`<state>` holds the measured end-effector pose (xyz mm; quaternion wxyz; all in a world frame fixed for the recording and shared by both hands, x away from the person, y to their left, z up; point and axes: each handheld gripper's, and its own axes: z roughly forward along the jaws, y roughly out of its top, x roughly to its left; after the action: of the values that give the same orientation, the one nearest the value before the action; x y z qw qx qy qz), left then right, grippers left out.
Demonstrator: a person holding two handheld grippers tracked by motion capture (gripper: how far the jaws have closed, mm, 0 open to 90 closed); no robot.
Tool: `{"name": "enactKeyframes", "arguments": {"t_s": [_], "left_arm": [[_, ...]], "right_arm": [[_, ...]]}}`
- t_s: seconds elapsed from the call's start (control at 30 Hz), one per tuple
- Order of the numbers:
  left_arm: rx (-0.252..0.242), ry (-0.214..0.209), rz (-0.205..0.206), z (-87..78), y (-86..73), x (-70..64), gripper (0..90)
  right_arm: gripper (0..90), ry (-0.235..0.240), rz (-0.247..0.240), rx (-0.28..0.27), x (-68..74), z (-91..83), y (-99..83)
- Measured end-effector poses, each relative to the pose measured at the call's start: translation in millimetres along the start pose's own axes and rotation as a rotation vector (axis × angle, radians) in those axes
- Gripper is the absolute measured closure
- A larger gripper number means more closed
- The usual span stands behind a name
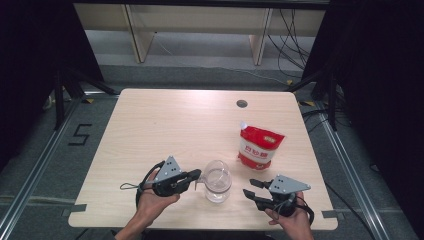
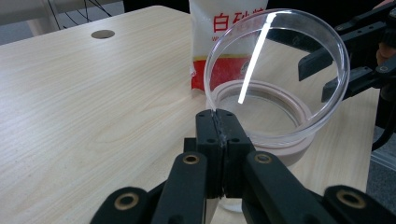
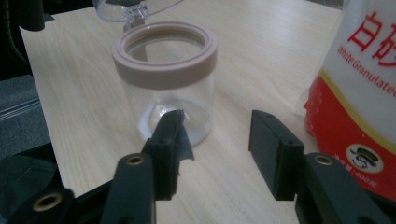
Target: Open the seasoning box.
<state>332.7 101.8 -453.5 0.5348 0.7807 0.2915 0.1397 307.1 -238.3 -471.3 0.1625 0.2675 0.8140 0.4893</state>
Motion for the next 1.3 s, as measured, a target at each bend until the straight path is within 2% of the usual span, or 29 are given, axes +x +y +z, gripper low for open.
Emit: {"name": "enactKeyframes", "arguments": {"t_s": [0.03,0.07,0.13,0.2,0.27,0.33,0.4,0.43,0.53,0.63,0.73,0.87,0.9,0.93,0.97,1.07,1.1,1.13,1.17,1.2,1.3], "left_arm": [[-0.003,-0.001,0.001,0.1,0.1,0.0,88.1],[-0.004,0.000,0.003,0.1,0.2,-0.2,88.1],[-0.004,0.000,0.002,0.1,0.2,-0.2,88.1],[-0.002,0.004,0.003,0.1,0.1,-0.3,88.1],[-0.003,0.001,0.003,0.2,0.3,-0.2,88.1],[-0.003,0.002,0.004,0.2,0.3,-0.2,88.1],[-0.001,0.002,0.007,0.1,0.3,-0.1,88.1],[-0.001,0.002,0.008,0.1,0.3,-0.1,88.1],[-0.001,0.003,0.009,0.1,0.3,-0.2,88.1],[0.001,0.005,0.011,-0.1,0.3,-0.5,88.2],[0.000,0.006,0.011,-0.1,0.2,-0.5,88.1],[0.000,0.006,0.011,-0.1,0.2,-0.6,88.1],[-0.001,0.004,0.005,0.1,0.1,-0.9,88.1],[-0.003,0.005,-0.005,0.2,-0.1,-1.4,88.1],[-0.005,0.005,-0.006,0.2,-0.1,-1.2,87.8],[-0.007,0.009,-0.009,-0.3,-0.2,-0.2,85.0],[-0.003,0.012,0.002,-1.2,0.0,0.8,84.0],[-0.004,0.011,-0.010,-1.8,-0.4,1.0,82.2],[-0.007,0.011,-0.024,-2.7,-0.8,1.8,79.7],[-0.015,-0.007,-0.031,-2.8,-1.5,3.0,76.8],[-0.017,0.004,-0.024,-8.3,-2.6,3.1,68.4]], "right_arm": [[60.6,0.005,0.026,0.001,3.2,-0.9,1.2],[62.7,0.004,-0.014,-0.028,2.1,0.1,2.7],[66.5,0.003,-0.001,-0.027,5.7,-1.3,6.0],[70.4,0.012,-0.021,-0.044,6.4,-0.6,8.8],[74.1,0.006,-0.010,-0.051,9.3,-0.8,11.6],[77.1,0.014,-0.033,-0.067,9.4,1.0,14.2],[79.2,0.029,-0.036,-0.084,12.2,4.8,16.1],[79.9,0.052,-0.050,-0.068,12.3,5.8,17.2],[81.7,0.063,-0.057,-0.063,16.7,11.4,20.1],[82.5,0.063,-0.088,-0.075,19.5,15.5,25.7],[83.6,0.059,-0.073,-0.072,22.3,17.9,30.2],[86.2,0.067,-0.083,-0.086,24.0,22.7,33.9],[86.7,0.064,-0.100,-0.100,23.8,24.3,35.0],[87.2,0.069,-0.081,-0.095,25.7,24.8,35.7],[87.5,0.068,-0.090,-0.093,25.4,25.0,36.3],[89.4,0.073,-0.096,-0.092,26.5,26.4,37.6],[89.6,0.081,-0.092,-0.086,26.8,26.4,37.9],[89.7,0.081,-0.095,-0.087,27.1,26.7,38.2],[90.0,0.085,-0.104,-0.094,27.0,27.8,38.6],[90.0,0.071,-0.108,-0.091,27.0,27.7,39.1],[90.0,0.079,-0.118,-0.101,27.9,29.6,40.3]]}}
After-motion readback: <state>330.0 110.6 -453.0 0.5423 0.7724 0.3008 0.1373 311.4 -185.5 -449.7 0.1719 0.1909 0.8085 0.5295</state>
